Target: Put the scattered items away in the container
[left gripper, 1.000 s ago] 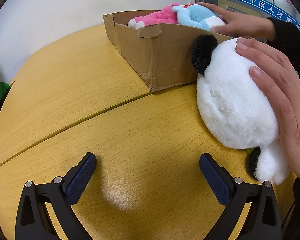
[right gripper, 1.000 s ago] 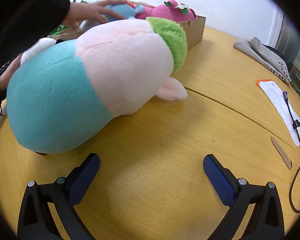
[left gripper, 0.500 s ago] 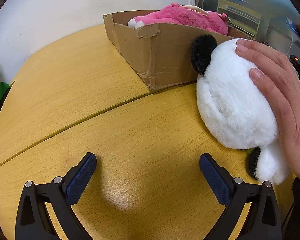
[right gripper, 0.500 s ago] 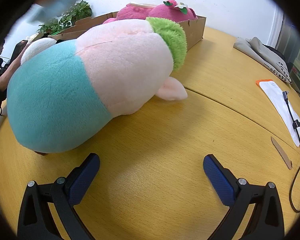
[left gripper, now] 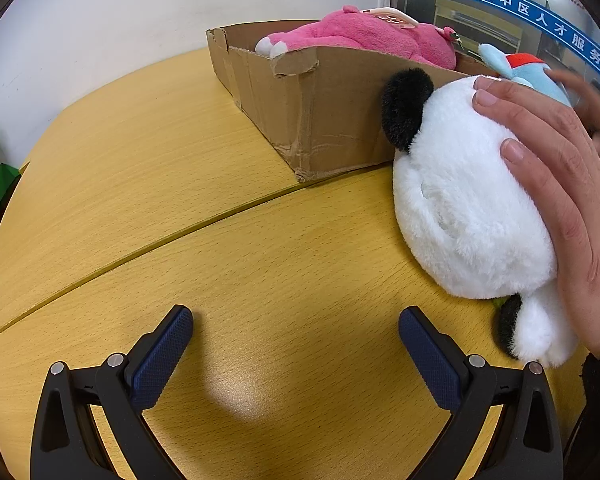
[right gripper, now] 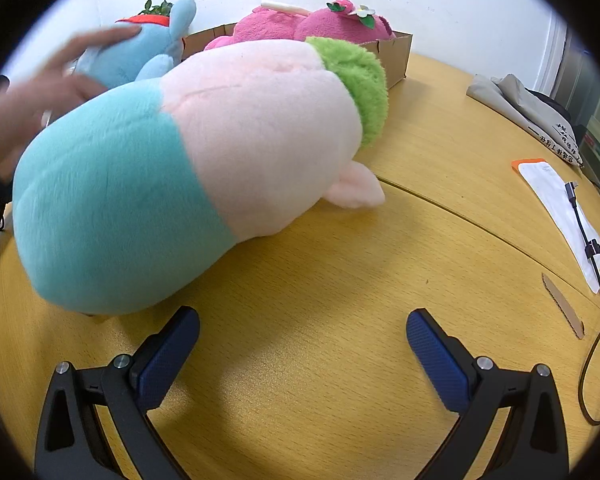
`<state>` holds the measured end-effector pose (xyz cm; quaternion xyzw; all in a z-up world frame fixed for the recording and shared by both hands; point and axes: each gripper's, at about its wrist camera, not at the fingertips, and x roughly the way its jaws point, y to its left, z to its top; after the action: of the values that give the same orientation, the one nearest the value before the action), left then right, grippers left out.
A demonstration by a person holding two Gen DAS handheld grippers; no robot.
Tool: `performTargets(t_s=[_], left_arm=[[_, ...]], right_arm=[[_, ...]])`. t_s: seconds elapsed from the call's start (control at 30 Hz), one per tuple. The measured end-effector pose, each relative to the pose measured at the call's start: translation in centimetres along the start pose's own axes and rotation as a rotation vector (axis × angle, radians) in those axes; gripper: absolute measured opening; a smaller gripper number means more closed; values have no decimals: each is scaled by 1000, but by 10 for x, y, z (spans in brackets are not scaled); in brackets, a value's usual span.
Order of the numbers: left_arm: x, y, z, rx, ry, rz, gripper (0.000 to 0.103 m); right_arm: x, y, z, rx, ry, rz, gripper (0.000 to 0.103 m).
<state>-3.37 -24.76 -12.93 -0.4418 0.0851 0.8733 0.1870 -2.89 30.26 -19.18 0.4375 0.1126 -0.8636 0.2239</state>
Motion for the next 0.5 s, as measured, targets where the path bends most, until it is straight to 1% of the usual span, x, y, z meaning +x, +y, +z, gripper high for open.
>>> performTargets(t_s=[0.5], left_arm=[[0, 0, 0, 0, 0, 0, 103]], right_arm=[[0, 0, 0, 0, 0, 0, 103]])
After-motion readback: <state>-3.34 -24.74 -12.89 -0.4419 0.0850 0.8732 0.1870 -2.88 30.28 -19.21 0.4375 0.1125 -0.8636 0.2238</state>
